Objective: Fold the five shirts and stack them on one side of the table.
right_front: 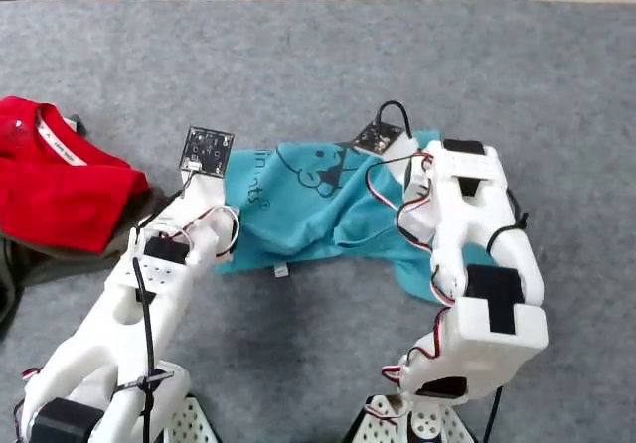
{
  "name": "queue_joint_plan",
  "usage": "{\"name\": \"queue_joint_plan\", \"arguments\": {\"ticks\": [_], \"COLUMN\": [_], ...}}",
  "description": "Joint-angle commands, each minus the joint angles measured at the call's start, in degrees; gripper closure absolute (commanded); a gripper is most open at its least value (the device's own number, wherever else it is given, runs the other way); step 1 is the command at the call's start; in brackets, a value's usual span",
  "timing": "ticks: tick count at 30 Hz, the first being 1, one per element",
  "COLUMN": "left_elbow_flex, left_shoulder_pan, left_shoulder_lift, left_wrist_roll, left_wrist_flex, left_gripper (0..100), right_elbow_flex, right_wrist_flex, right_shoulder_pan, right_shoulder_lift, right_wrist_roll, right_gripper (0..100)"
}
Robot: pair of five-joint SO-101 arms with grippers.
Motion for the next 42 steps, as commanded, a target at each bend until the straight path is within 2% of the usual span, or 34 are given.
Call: {"name": "queue_joint_plan", "arguments": {"ticks": [1, 5, 17, 27, 29, 35, 42], "left_elbow_flex": [-0.2, -0.2, -0.1, -0.1, -0.1, 0.0, 0.0], "left_shoulder_pan": [-0.4, -0.4, -0.4, -0.4, -0.4, -0.4, -0.4], "left_shoulder_lift": [-0.3, -0.3, -0.2, -0.2, -0.2, -0.2, -0.2], "left_wrist_roll": [0.3, 0.3, 0.3, 0.3, 0.2, 0.2, 0.2], "left_wrist_flex": [-1.1, -1.1, -1.1, -1.1, -1.1, -1.1, -1.1], "left_gripper": [97, 97, 97, 97, 97, 97, 97], "right_elbow_flex": [-2.2, -2.2, -8.8, -8.7, -8.7, -8.8, -8.6], "right_wrist_flex": [0.0, -0.1, 4.2, 4.6, 3.1, 4.0, 10.2], "right_shoulder_pan": [-0.9, -0.4, 2.3, 2.5, 3.6, 5.5, 5.5], "right_shoulder_lift": [0.0, 0.0, -4.9, -10.1, -9.0, -8.0, -12.8], "right_wrist_roll": [-0.8, -0.5, -0.6, -0.4, -0.9, -0.9, 1.4], "right_gripper": [89.0, 98.5, 98.4, 98.2, 95.1, 74.6, 79.4]}}
